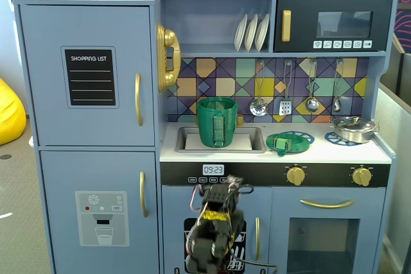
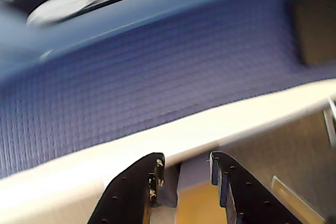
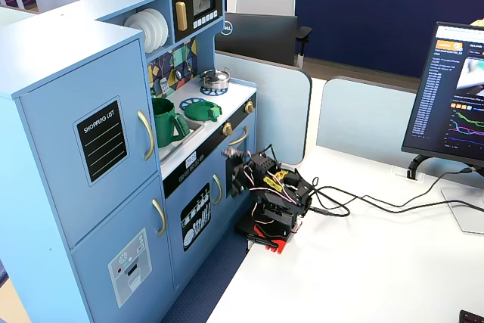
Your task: Pick up the lid from the counter and put it on the green recipient
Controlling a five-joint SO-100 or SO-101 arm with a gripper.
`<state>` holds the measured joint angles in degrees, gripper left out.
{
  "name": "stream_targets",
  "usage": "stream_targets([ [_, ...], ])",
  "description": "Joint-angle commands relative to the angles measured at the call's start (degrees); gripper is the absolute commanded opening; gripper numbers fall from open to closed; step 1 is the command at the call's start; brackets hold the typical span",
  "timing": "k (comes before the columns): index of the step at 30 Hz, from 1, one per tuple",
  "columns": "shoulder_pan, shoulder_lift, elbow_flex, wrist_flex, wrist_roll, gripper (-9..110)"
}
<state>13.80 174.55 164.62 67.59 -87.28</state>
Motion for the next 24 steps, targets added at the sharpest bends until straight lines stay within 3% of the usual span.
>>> stream_targets([
  [1, 9.2, -12.5, -18.5, -14.2, -3.8, 4],
  [7, 21.7, -23.6, -30.8, -42.3, -3.6, 40],
  [10, 25.4, -27.6, -30.4, -56.4, -4.1, 49],
  [16, 25.0, -33.8, -31.1, -67.9, -4.7, 49],
  [24, 21.8, -45.5, -40.3, -69.9, -4.3, 44],
])
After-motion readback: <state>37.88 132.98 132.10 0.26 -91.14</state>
